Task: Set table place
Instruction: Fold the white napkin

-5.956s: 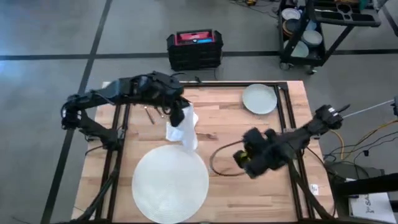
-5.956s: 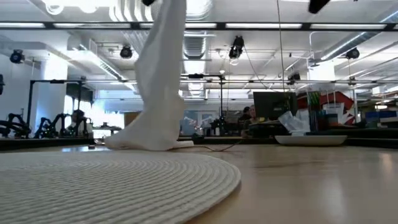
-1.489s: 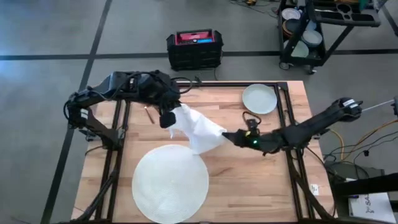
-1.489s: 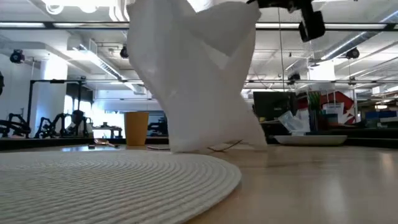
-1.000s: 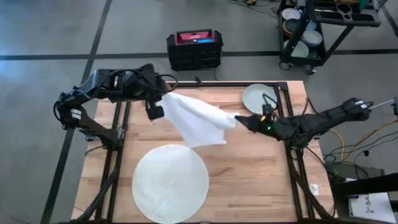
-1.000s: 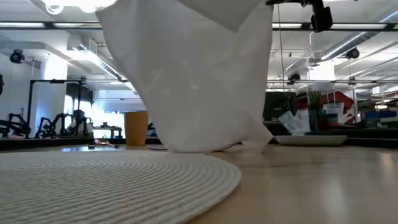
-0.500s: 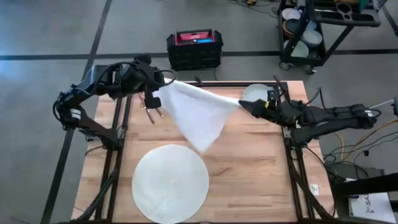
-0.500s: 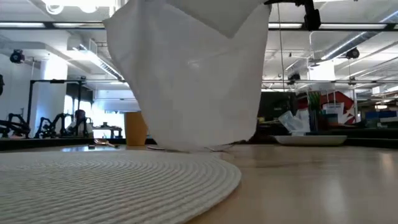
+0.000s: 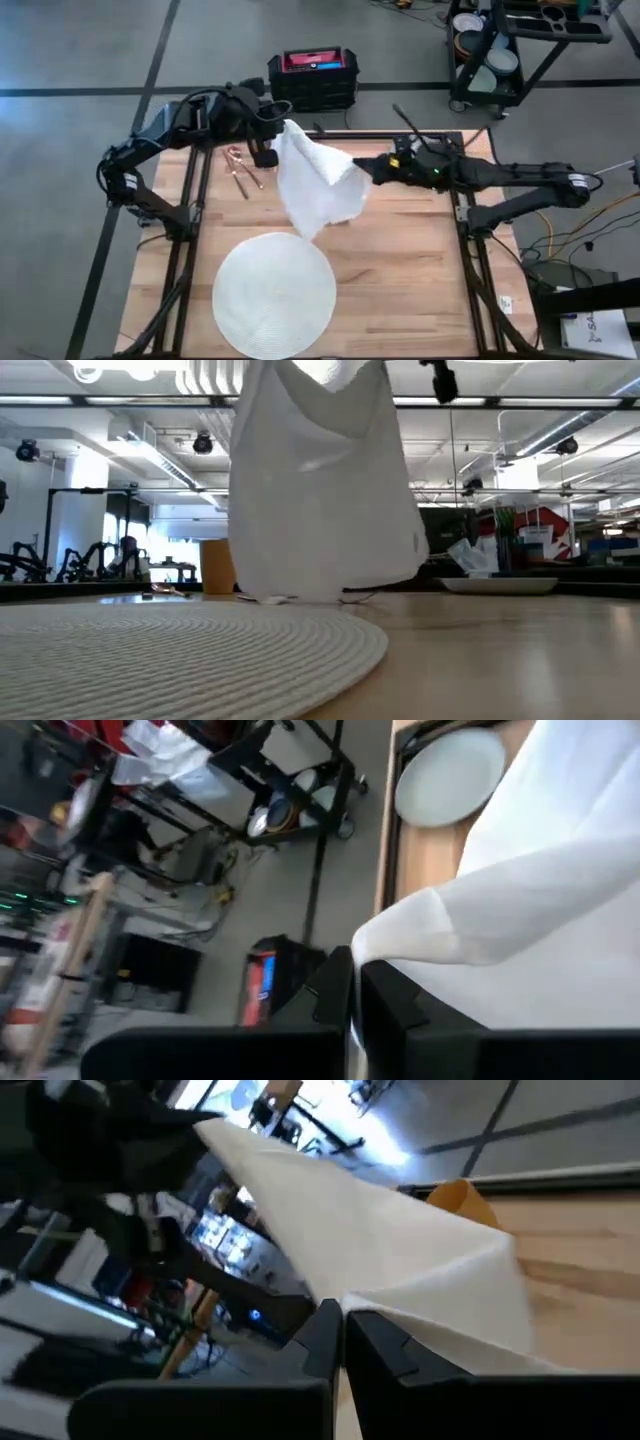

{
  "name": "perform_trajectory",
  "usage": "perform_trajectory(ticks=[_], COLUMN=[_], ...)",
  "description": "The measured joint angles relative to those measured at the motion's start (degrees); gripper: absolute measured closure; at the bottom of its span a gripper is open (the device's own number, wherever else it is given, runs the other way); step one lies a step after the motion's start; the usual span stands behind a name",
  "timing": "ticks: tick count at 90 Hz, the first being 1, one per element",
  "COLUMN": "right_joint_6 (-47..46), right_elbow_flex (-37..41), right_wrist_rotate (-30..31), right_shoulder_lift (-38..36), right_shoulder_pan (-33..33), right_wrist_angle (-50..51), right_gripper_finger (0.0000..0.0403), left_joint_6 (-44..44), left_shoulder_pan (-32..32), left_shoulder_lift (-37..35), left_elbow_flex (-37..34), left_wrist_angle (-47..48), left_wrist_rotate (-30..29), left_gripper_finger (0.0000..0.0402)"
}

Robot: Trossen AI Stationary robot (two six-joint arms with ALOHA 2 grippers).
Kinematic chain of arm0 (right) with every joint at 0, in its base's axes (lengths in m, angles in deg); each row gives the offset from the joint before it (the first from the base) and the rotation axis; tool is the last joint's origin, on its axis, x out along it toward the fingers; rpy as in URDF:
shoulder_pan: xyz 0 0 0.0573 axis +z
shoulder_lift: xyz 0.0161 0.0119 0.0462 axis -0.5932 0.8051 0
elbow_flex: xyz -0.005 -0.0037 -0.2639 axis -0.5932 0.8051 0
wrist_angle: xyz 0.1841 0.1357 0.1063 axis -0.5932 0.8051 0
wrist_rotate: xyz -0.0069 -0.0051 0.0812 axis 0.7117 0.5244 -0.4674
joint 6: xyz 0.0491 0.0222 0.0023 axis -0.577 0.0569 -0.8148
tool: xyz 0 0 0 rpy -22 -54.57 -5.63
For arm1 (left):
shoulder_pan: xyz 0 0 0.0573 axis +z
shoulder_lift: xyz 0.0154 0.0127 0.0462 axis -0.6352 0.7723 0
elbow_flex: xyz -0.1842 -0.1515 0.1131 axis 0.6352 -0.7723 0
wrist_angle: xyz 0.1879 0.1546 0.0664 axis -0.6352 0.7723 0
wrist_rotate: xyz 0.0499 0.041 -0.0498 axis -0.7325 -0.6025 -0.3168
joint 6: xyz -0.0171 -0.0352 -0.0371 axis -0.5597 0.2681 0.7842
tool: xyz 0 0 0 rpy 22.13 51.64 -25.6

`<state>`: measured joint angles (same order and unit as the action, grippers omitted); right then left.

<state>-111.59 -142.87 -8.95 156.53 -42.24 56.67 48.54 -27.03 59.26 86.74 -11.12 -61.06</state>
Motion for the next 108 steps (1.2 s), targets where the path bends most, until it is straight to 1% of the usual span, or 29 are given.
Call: perform_trajectory(ticks=[13,26,31,49,59,70,77,83,95,108], right_joint_6=[5.0,8.6,9.6,10.1,10.1,10.0,9.9,9.9,9.5,7.8], right_elbow_flex=[-7.3,-13.0,-13.8,-14.3,-14.4,-14.5,-14.4,-14.4,-13.9,-12.4], right_wrist_rotate=[-3.5,-3.8,-3.8,-3.8,-4.2,-5.4,-5.3,-5.4,-5.4,-4.9], right_shoulder_lift=[3.0,4.5,4.7,4.6,4.6,4.6,4.6,4.6,4.6,4.6], right_shoulder_pan=[-3.2,-5.3,-5.9,-8.0,-8.3,-8.0,-7.2,-6.2,-3.6,-0.4], right_wrist_angle=[2.4,10.8,12.5,12.5,12.5,13.5,17.1,21.0,27.6,31.4], right_gripper_finger=[0.0403,0.0403,0.0403,0.0403,0.0403,0.0403,0.0403,0.0403,0.0403,0.0403], left_joint_6=[-6.6,-12.6,-14.6,-22.5,-23.8,-23.7,-23.3,-21.2,-12.2,-0.7], left_shoulder_pan=[0.5,2.1,3.2,8.7,11.4,12.8,12.9,12.8,12.8,12.6], left_shoulder_lift=[-0.1,-0.7,-0.9,-1.1,-1.1,-1.2,-1.2,-1.2,-1.1,-1.1], left_elbow_flex=[0.0,1.0,2.1,7.1,9.3,10.4,10.4,10.4,9.1,5.6], left_wrist_angle=[-0.1,-0.2,-0.2,-0.3,-0.3,1.3,3.5,6.5,13.1,16.9], left_wrist_rotate=[-3.6,-5.9,-6.1,-6.1,-6.2,-6.2,-6.0,-4.5,2.6,10.3], left_gripper_finger=[0.0402,0.0402,0.0402,0.0402,0.0402,0.0402,0.0402,0.0402,0.0402,0.0402])
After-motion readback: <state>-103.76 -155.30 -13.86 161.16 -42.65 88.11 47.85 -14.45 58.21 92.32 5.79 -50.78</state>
